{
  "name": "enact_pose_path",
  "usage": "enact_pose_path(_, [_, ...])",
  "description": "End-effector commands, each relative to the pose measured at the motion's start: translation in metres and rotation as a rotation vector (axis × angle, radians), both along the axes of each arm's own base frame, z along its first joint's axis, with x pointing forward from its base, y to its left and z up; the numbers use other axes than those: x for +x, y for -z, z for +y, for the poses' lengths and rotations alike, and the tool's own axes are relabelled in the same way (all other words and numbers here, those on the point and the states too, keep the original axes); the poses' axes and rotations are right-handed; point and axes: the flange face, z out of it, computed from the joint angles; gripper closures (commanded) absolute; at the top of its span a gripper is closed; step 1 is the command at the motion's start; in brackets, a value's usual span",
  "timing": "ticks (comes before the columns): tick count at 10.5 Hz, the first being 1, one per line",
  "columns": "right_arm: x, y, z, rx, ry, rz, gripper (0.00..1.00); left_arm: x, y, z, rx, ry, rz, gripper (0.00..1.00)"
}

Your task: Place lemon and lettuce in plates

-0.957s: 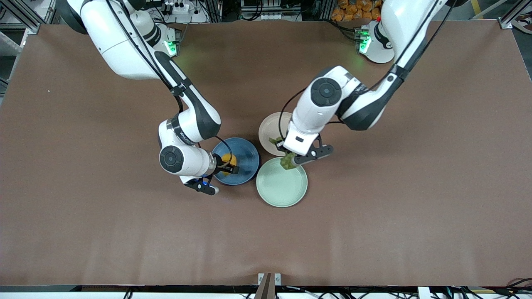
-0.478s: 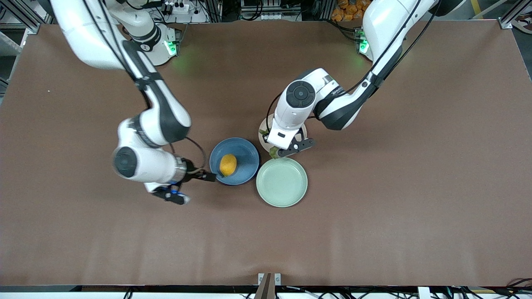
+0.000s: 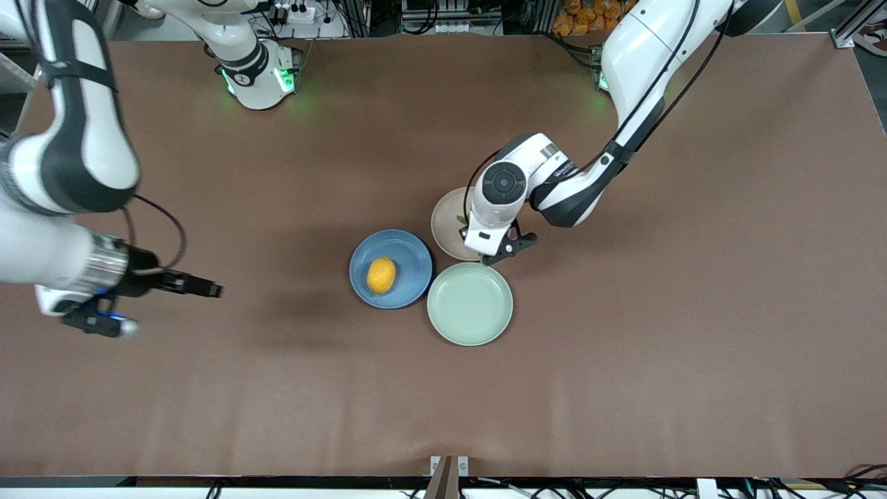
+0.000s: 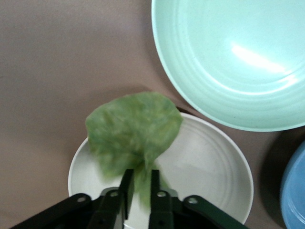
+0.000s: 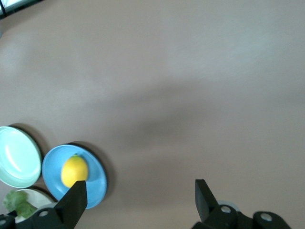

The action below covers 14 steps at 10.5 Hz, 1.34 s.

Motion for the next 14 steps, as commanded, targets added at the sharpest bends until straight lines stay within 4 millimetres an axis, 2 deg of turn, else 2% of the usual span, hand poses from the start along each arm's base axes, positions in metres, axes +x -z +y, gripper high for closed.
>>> enact_pose_path(1, [-0.026,-0.048,-0.027,-0.017,-0.048,-0.041,0.0,-0.008,-0.022,-0.008,0.036,-0.032,-0.039,0.0])
enact_pose_path(2, [-0.038,-0.073,-0.032,-0.061,-0.06,-0.055,0.0,0.0,-0.039,-0.011,0.018,-0.051,-0.066,0.0])
enact_pose_path(3, [-0.05,-0.097,-0.03,-0.154,-0.096,-0.074,0.0,0.012,-0.068,-0.008,0.018,-0.064,-0.093,0.0])
enact_pose_path(5, [-0.066,-0.134,-0.019,-0.2,-0.127,-0.097,0.0,0.052,-0.148,0.012,0.037,-0.101,-0.155,0.0])
enact_pose_path(6, [-0.071,-0.149,-0.017,-0.199,-0.134,-0.094,0.0,0.067,-0.18,0.026,0.066,-0.064,-0.224,0.0])
enact_pose_path(7, [-0.077,-0.157,-0.006,-0.209,-0.157,-0.084,0.0,0.075,-0.21,0.043,0.088,0.012,-0.297,0.0])
enact_pose_path(8, [-0.085,-0.166,0.002,-0.26,-0.183,-0.088,0.0,0.096,-0.232,0.081,0.09,0.063,-0.325,0.0])
enact_pose_path(9, [-0.087,-0.165,0.007,-0.274,-0.197,-0.074,0.0,0.109,-0.251,0.111,0.09,0.119,-0.342,0.0])
enact_pose_path(11, [-0.085,-0.164,0.007,-0.276,-0.209,-0.075,0.0,0.118,-0.277,0.154,0.11,0.193,-0.335,0.0])
enact_pose_path(14, [-0.079,-0.147,0.001,-0.276,-0.199,-0.047,0.0,0.133,-0.316,0.237,0.049,0.29,-0.305,0.0])
